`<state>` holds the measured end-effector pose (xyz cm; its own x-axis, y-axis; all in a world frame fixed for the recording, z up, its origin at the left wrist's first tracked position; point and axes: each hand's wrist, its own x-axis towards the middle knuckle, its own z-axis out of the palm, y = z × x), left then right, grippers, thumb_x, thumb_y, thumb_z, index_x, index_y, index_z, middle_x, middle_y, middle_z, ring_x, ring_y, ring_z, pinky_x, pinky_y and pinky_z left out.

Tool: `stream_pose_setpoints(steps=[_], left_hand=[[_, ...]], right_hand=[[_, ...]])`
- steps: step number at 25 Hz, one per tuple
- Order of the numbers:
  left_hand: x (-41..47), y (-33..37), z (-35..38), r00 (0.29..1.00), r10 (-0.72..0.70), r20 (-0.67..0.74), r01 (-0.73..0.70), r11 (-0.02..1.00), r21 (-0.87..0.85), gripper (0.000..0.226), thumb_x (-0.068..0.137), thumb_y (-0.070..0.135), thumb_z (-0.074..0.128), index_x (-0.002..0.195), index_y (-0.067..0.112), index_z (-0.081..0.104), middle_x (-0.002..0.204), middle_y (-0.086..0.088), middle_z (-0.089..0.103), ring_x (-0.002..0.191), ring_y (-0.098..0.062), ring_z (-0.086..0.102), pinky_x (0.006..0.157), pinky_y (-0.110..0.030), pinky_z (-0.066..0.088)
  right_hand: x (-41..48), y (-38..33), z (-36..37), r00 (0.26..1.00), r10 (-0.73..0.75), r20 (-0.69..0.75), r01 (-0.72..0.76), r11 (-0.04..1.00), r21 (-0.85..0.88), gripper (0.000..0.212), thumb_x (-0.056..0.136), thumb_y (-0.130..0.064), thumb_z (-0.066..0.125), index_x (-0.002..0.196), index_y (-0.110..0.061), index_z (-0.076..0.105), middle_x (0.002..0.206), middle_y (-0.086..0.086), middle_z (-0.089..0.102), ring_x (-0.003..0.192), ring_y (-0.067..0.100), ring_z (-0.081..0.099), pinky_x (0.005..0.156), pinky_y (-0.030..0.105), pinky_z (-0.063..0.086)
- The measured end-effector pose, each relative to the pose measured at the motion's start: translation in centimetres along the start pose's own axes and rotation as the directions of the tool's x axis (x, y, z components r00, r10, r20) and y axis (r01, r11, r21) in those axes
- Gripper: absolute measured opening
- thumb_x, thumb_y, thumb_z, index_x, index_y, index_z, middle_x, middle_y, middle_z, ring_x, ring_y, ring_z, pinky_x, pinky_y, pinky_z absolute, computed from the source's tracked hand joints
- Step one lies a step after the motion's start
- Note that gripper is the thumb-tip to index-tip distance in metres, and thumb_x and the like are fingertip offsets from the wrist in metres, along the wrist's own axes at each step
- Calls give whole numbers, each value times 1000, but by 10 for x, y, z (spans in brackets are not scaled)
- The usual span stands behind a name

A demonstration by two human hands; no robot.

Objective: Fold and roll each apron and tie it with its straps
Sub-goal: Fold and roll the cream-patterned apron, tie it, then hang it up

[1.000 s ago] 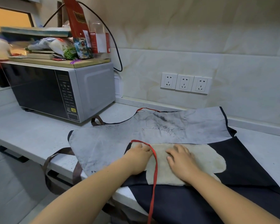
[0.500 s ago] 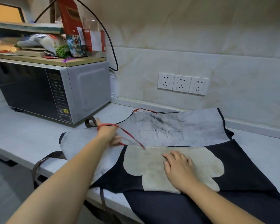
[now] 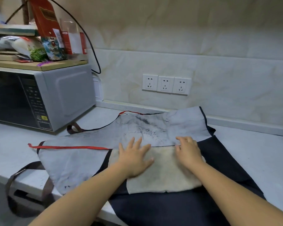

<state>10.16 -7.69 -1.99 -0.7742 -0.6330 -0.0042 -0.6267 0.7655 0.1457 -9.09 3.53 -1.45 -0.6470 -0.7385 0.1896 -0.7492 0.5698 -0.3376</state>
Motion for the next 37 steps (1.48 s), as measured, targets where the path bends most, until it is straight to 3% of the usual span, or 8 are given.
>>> stream_pose_setpoints(steps=[5,17,23,26,29,32,35,37], left_hand=[[18,32,25,996,48,76,-53,996,70,74,87,79,13,151,46,1,163,5,-13,150,-26,-14,110,-70,-5],[34,27,28,992,127,24,-127,992,6,84,73,84,-2,150,50,-5,163,11,-12,149,-18,-16,115,-62,-7],[50,39,27,983,184,13,-184,982,47,80,78,82,3,150,50,-1,163,10,-13,149,-19,-15,115,-61,-8],[56,60,20,981,177,81,-183,981,62,61,92,66,29,148,43,23,164,3,-11,150,-22,-14,115,-64,-6],[65,96,18,989,147,13,-147,988,41,53,92,53,35,139,29,39,164,-1,-2,150,-24,-11,114,-65,-5],[69,133,28,977,208,-40,-209,978,-11,60,95,61,30,149,37,22,164,3,-4,150,-23,-12,114,-65,-6],[74,143,45,976,213,37,-213,977,-2,62,95,66,19,152,43,11,164,3,-8,149,-21,-16,112,-66,-10],[83,140,47,983,169,66,-168,986,-15,58,94,67,19,148,45,22,163,2,8,150,-22,-1,112,-65,-5]], right_hand=[[40,72,-35,970,193,-145,-215,965,-152,43,98,-25,38,139,-12,40,136,13,44,124,32,39,101,40,36],[82,88,-51,839,544,-23,-542,839,56,26,95,-25,49,114,-8,55,121,14,43,83,30,55,66,33,40],[55,120,-98,764,568,-307,-563,819,113,26,95,-5,42,121,-2,45,124,17,47,90,36,56,71,36,36],[26,154,-120,727,644,-239,-682,717,-144,38,92,-13,50,128,-6,43,132,16,42,113,35,51,83,36,37],[7,155,-94,848,429,-313,-527,748,-403,37,93,-26,44,128,-15,44,132,13,41,125,32,36,104,48,30],[4,121,-48,975,200,-101,-224,902,-368,51,99,-45,27,147,-29,25,157,9,17,146,33,5,113,58,5],[6,104,-12,951,266,161,-212,934,-288,57,98,-52,15,153,-36,7,163,2,-3,148,32,-8,115,59,-4],[17,99,-16,919,332,212,-258,914,-313,53,98,-47,20,148,-32,26,159,4,19,145,33,12,114,59,5]])
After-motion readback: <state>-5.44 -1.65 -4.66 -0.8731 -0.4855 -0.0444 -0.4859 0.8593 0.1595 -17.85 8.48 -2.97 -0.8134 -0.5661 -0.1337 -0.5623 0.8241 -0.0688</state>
